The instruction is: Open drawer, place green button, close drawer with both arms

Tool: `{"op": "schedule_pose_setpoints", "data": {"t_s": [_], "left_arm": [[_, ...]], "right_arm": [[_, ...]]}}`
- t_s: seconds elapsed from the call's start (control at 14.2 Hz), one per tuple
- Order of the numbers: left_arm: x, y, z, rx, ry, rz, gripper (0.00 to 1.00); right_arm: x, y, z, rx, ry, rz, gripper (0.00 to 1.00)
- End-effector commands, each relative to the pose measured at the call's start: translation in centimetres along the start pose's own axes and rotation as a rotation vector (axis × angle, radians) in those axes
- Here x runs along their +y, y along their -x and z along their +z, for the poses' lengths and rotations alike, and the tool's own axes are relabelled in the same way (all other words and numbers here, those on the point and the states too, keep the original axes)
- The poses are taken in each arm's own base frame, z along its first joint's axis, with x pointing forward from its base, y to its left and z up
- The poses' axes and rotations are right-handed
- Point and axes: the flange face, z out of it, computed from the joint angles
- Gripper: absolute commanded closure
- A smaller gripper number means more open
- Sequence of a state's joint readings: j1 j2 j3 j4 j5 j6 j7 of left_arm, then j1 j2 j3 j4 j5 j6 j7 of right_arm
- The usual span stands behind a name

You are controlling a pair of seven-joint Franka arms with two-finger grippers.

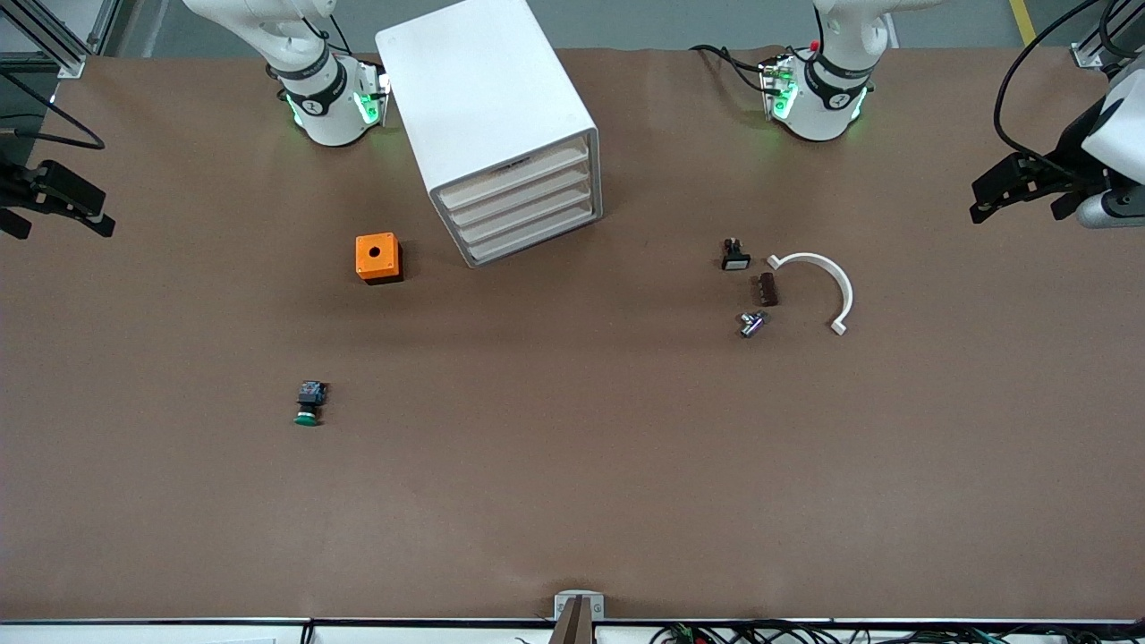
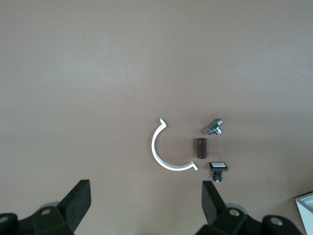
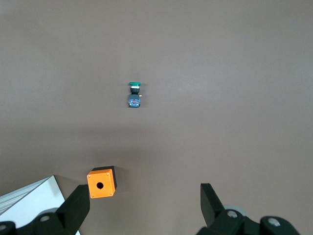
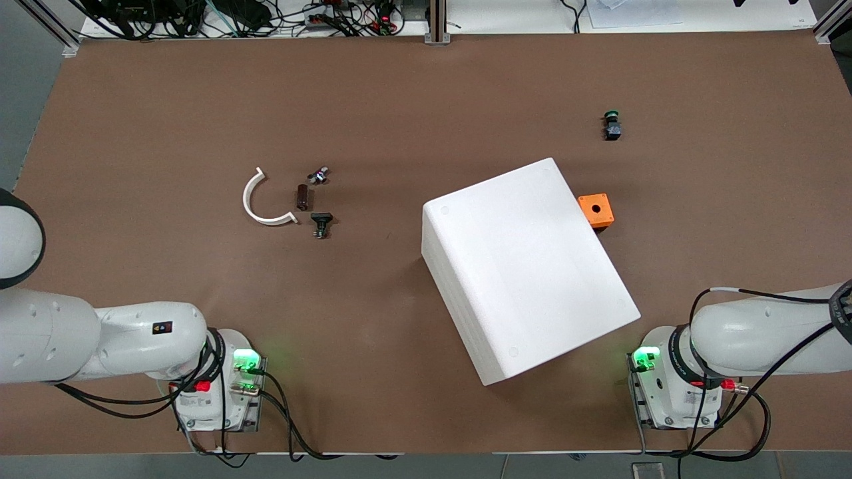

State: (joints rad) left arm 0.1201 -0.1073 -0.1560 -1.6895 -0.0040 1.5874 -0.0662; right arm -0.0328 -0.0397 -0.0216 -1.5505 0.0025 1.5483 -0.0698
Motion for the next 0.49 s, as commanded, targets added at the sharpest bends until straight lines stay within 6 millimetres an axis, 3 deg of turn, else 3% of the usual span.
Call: {"op": "schedule_pose_setpoints", "data": {"t_s": [0.0,0.14,0.35,0.42], "left_arm": [[0.1,-0.3,-0.3,-0.006,0.014,0.012,0.0],[0.4,-0.4,-0.2,-0.007,0.015,0.017,0.0],[0.1,-2.1,1.8,-0.04,0.023,0.011,0.0],[-0.2,-3.6,2.8,-0.054,0.027,0.011,0.0]], "right_arm": [[0.0,-0.2,-0.5,-0.002,0.012,-0.015,0.0],[0.0,-0.2,-0.5,-0.002,0.014,-0.015,0.0],[0.1,-0.2,-0.5,-0.003,0.014,-0.013,0.0],[0.1,-0.2,-0.5,-0.003,0.014,-0.013,0.0]]}}
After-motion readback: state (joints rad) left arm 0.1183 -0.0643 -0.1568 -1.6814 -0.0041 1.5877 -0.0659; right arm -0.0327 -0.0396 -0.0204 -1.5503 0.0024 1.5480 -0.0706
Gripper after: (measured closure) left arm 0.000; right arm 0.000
